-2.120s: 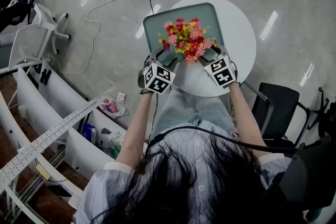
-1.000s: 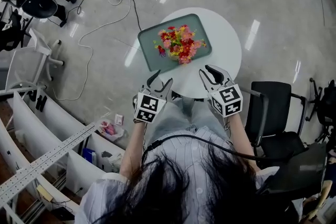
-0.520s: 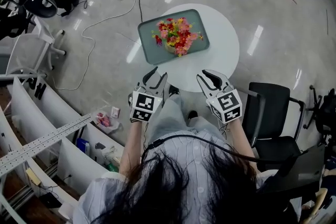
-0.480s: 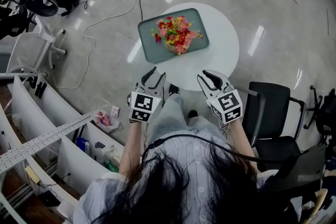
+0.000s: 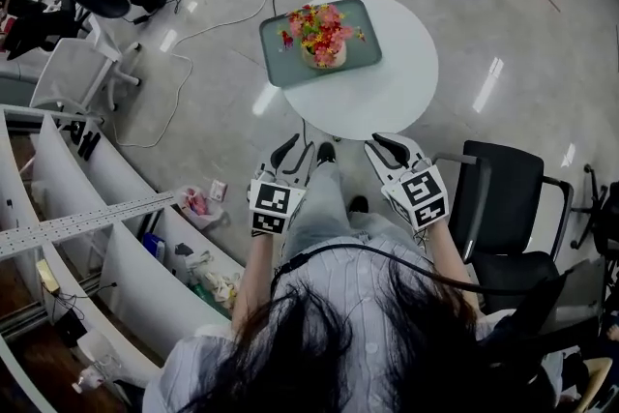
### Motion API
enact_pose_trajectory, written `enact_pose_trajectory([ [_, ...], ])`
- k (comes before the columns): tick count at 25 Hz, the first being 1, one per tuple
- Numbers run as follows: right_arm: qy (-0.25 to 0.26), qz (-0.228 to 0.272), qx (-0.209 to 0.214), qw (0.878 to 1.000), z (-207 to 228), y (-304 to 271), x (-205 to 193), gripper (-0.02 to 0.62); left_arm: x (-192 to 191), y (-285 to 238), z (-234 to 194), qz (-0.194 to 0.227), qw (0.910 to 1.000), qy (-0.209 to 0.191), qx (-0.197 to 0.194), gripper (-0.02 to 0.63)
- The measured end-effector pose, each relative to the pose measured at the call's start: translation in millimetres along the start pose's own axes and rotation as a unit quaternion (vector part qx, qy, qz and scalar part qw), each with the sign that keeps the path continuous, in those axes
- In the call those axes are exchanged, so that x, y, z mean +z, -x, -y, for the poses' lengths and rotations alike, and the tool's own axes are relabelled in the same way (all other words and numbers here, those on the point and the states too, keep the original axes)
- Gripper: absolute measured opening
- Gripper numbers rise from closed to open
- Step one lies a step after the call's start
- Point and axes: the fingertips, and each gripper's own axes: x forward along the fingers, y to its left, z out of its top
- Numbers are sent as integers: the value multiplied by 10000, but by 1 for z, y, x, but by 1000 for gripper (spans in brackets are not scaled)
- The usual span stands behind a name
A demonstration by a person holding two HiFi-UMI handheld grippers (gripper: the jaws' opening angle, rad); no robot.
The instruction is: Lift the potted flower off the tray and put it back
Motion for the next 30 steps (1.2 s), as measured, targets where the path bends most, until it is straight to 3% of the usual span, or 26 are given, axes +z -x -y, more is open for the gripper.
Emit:
enact_pose_trajectory([
  [6, 149, 148, 174, 9996, -29, 29, -11, 84, 4, 23, 36, 238, 9994, -133, 231, 95],
  [16, 313, 256, 255, 9989, -61, 62, -23, 77, -5, 58, 77, 395, 9986, 4, 347, 54],
  [30, 587, 341, 415, 9968, -81, 75, -16, 75, 6, 69, 89, 648, 9970, 62, 427, 35],
])
